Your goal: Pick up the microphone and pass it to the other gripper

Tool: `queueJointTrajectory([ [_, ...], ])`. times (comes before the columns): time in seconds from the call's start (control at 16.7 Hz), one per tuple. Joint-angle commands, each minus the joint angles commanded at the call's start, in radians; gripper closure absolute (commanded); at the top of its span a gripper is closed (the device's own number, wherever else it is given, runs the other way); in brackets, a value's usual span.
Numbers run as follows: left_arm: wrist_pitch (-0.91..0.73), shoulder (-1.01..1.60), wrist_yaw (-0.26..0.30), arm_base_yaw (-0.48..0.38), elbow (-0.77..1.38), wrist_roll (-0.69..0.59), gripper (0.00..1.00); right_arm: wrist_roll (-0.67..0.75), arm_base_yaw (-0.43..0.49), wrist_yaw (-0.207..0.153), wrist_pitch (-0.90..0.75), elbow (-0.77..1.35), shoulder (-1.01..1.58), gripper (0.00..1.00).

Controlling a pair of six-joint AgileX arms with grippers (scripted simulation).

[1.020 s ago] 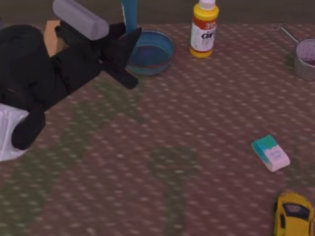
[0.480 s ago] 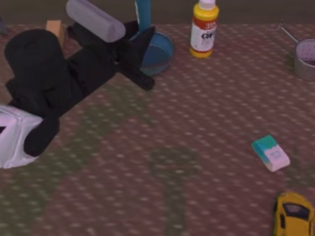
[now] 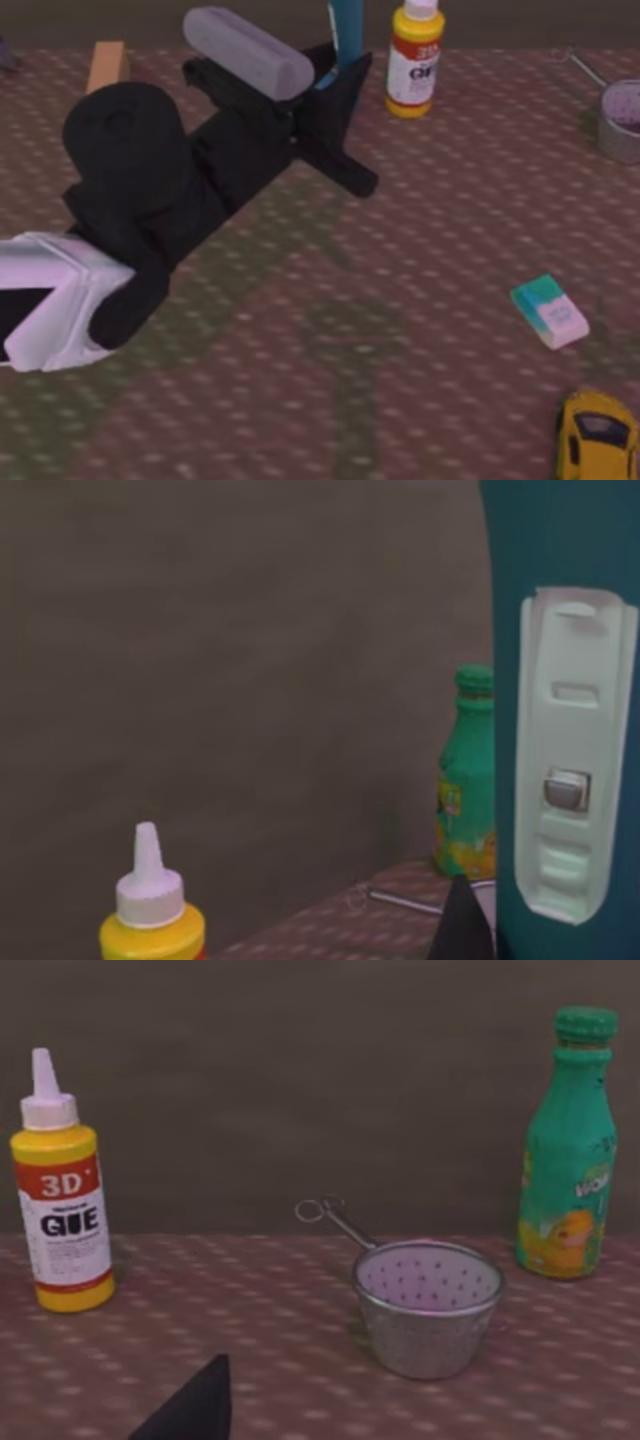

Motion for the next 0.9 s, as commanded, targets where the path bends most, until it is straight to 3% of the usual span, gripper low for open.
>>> queueJointTrajectory([
  [0.54, 0.0, 0.0, 0.0, 0.0, 0.0, 0.0, 1.0, -0.001, 0.006, -0.009, 0.007, 0.011, 0.013, 0.0],
  [0.72, 0.0, 0.0, 0.0, 0.0, 0.0, 0.0, 1.0, -0.008, 0.042, -0.069, 0.053, 0.087, 0.11, 0.0],
  [0.9, 0.0, 0.0, 0.0, 0.0, 0.0, 0.0, 1.0, -0.019, 0.1, -0.167, 0.128, 0.211, 0.303, 0.0],
])
